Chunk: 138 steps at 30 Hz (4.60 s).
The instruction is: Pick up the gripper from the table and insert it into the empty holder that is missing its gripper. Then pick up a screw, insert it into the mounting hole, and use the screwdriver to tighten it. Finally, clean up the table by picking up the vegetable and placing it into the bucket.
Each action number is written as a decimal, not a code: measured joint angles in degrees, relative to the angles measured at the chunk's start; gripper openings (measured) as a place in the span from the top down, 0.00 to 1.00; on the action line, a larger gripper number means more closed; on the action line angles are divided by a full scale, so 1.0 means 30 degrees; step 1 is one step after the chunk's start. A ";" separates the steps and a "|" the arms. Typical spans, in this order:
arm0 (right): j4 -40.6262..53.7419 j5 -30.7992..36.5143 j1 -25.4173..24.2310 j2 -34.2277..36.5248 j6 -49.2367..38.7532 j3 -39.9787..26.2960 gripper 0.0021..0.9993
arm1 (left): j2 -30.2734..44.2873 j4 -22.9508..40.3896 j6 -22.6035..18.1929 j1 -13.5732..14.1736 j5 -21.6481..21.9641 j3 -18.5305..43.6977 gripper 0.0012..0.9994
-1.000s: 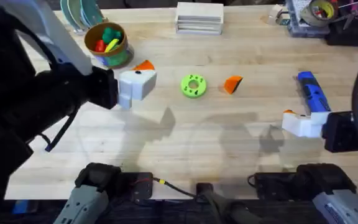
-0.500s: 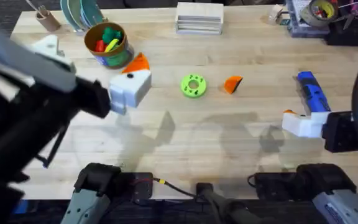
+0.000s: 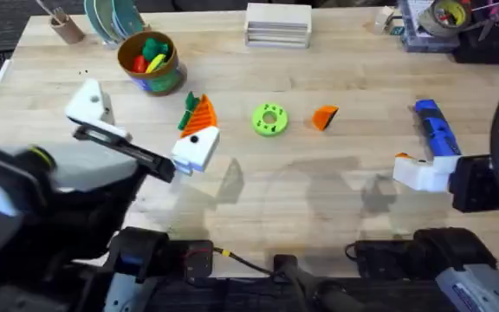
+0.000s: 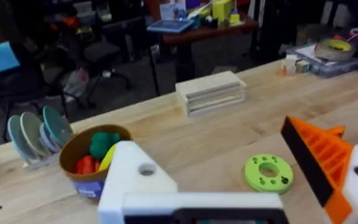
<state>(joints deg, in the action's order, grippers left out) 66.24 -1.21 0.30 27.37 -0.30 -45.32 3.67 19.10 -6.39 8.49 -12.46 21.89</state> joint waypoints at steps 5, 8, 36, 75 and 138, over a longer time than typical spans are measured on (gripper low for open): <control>0.0000 0.0000 0.0000 0.0003 0.0000 0.0000 0.01 | -0.1170 -0.2124 -0.0007 0.0000 -0.0562 -0.2203 0.01; 0.0000 0.0001 0.0000 0.0003 0.0000 0.0000 0.01 | -0.1169 -0.3244 -0.0006 0.0111 -0.0649 -0.2937 0.01; 0.0000 0.0000 0.0000 0.0000 0.0000 0.0000 0.01 | -0.1169 -0.4183 0.0000 0.0736 -0.0934 -0.3908 0.01; 0.0000 0.0007 0.0000 -0.0003 0.0000 0.0000 0.01 | -0.1126 -0.5358 0.0036 0.0736 -0.3492 -0.7176 0.01; -0.1023 0.0231 0.0000 0.0001 0.0007 0.0000 0.01 | -0.1126 -0.5088 0.1158 0.0736 -1.5644 -0.7176 0.01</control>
<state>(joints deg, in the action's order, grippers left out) 63.17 -0.52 0.30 27.37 -0.27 -45.32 0.30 3.84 -2.92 10.70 -59.40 0.36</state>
